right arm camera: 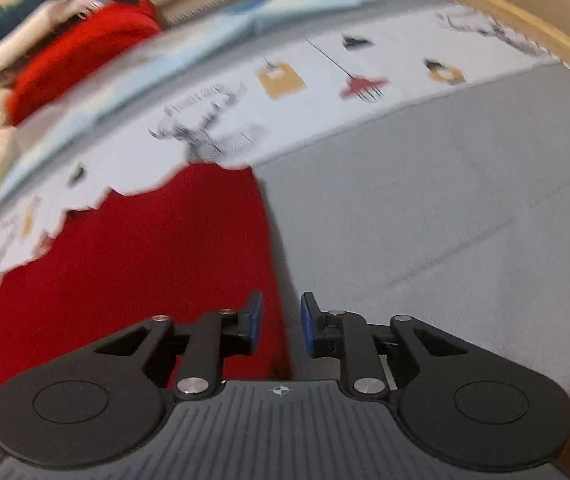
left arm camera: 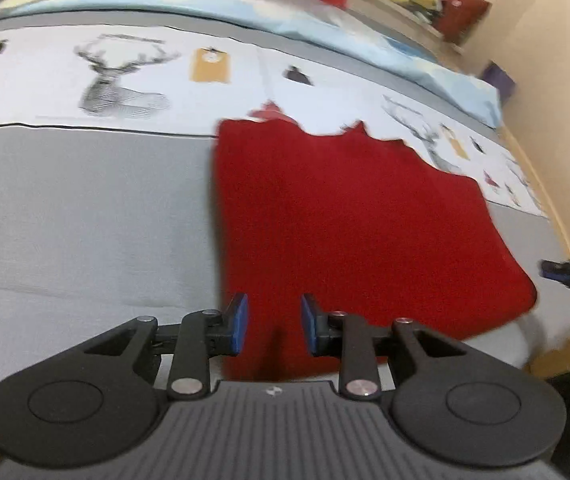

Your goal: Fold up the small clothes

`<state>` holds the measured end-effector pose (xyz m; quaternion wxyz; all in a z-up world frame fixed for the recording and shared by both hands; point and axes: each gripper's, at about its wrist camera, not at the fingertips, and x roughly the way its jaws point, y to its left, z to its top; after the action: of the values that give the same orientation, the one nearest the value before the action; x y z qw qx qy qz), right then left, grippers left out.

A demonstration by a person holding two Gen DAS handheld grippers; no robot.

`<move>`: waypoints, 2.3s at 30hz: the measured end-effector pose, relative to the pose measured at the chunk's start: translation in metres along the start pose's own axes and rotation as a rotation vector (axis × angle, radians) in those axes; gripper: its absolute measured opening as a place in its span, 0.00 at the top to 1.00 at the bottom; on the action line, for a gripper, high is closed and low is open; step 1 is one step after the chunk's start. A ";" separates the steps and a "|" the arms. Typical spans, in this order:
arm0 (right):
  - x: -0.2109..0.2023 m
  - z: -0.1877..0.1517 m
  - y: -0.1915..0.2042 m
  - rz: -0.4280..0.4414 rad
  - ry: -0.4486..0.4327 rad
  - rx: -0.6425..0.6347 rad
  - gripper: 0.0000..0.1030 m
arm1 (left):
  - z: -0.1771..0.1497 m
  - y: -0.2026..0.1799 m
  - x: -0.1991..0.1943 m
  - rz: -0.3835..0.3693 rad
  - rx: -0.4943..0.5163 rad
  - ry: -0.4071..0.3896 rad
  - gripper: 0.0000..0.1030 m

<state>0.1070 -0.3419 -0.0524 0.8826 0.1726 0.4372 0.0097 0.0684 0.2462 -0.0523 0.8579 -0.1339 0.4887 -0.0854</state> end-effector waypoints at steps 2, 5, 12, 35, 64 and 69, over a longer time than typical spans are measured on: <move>0.004 -0.001 0.003 0.035 0.032 -0.025 0.75 | -0.004 -0.008 0.018 0.045 0.068 0.067 0.70; 0.029 -0.011 0.012 -0.012 0.172 -0.113 0.72 | -0.015 -0.009 0.049 0.169 0.110 0.202 0.69; 0.032 -0.024 0.023 -0.124 0.203 -0.225 0.61 | -0.012 -0.007 0.050 0.186 0.112 0.195 0.68; 0.031 -0.031 0.020 -0.202 0.154 -0.267 0.56 | 0.020 -0.013 0.011 0.169 -0.072 -0.092 0.78; 0.012 -0.051 0.056 -0.257 -0.073 -0.249 0.43 | 0.032 -0.014 -0.035 0.240 -0.064 -0.191 0.69; 0.043 -0.057 0.055 -0.335 0.066 -0.227 0.41 | 0.028 0.007 -0.069 0.245 -0.112 -0.234 0.67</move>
<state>0.0969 -0.2658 -0.1002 0.8710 -0.0038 0.4844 -0.0825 0.0578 0.2758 0.0151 0.9040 -0.1300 0.4022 0.0634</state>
